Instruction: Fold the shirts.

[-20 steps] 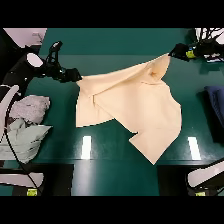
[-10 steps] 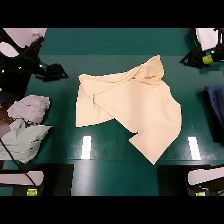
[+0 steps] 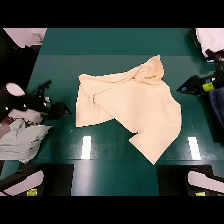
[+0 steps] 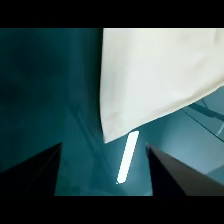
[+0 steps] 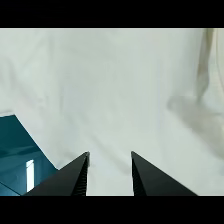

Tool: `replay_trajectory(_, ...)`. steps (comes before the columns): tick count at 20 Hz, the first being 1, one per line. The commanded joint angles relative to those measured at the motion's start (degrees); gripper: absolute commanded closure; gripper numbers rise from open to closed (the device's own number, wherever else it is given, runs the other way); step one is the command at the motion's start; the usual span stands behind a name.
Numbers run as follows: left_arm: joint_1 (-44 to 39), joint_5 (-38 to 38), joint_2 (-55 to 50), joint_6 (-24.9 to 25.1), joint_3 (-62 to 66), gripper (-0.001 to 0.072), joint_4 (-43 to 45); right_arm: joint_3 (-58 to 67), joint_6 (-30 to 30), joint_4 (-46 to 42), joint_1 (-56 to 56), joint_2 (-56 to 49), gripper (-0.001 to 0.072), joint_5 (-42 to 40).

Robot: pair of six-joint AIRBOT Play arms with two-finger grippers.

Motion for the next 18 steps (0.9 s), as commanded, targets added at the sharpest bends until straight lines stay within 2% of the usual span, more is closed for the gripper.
replay_trajectory(1,0.07,5.57,1.49,4.63,-9.84,0.0103,-9.92,-7.21,-0.44,0.15,-0.07,5.25,0.0409,-3.80)
replay_trajectory(4,0.02,9.79,1.46,5.77,-13.22,0.0103,-13.55,-8.72,-0.44,0.15,-0.07,7.26,0.0409,-4.00)
replay_trajectory(13,-1.27,14.36,1.36,6.16,-15.10,0.0113,-17.92,-9.01,-0.42,0.55,-0.07,8.85,0.0409,-5.66)
replay_trajectory(15,-5.55,17.29,1.38,6.14,-15.10,0.0389,-18.14,-9.01,-0.42,0.57,-0.07,8.85,0.0409,-5.64)
replay_trajectory(16,-7.93,19.08,1.38,6.14,-15.10,0.0424,-18.71,-9.01,-0.42,0.55,-0.07,8.85,0.0409,-5.64)
replay_trajectory(18,-10.47,21.24,1.38,5.95,-15.10,0.0424,-19.50,-9.01,-0.42,0.50,-0.07,8.85,0.0409,-5.16)
